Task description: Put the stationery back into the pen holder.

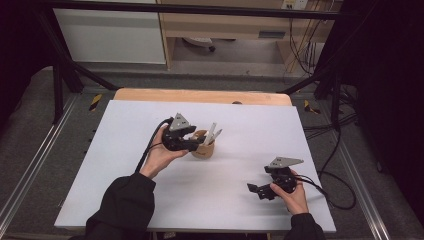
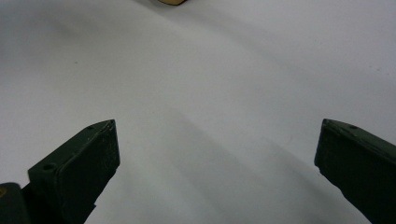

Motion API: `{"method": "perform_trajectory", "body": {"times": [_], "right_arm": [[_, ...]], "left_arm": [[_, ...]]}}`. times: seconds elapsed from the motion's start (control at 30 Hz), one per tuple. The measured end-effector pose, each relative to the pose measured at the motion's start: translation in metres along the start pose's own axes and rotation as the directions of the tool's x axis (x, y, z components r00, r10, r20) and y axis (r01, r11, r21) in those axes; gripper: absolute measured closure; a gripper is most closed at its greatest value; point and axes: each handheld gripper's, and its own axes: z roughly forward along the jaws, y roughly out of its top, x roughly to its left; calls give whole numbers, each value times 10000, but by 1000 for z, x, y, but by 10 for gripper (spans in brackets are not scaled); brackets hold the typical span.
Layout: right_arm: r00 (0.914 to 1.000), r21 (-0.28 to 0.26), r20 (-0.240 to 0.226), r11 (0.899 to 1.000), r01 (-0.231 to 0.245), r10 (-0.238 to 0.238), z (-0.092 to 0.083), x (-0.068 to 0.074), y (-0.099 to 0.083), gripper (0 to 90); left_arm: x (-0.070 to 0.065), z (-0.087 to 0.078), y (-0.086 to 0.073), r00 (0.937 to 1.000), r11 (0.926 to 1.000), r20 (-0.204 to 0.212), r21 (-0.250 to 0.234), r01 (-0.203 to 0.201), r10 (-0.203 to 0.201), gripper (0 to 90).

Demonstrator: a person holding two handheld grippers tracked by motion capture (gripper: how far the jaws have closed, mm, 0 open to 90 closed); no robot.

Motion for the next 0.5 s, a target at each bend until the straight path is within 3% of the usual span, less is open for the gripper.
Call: {"method": "perform_trajectory", "body": {"times": [0.27, 0.5], "right_arm": [[10000, -50, -18, 10000, -27, 27, -1, 0, 0, 8], [10000, -19, -40, 10000, -46, 46, -1, 0, 0, 8]], "left_arm": [[3, -26, -17, 9998, 9971, -152, 746, -148, 160, 202], [11, -43, -47, 9993, 9937, -283, 1088, 255, -226, 113]]}}
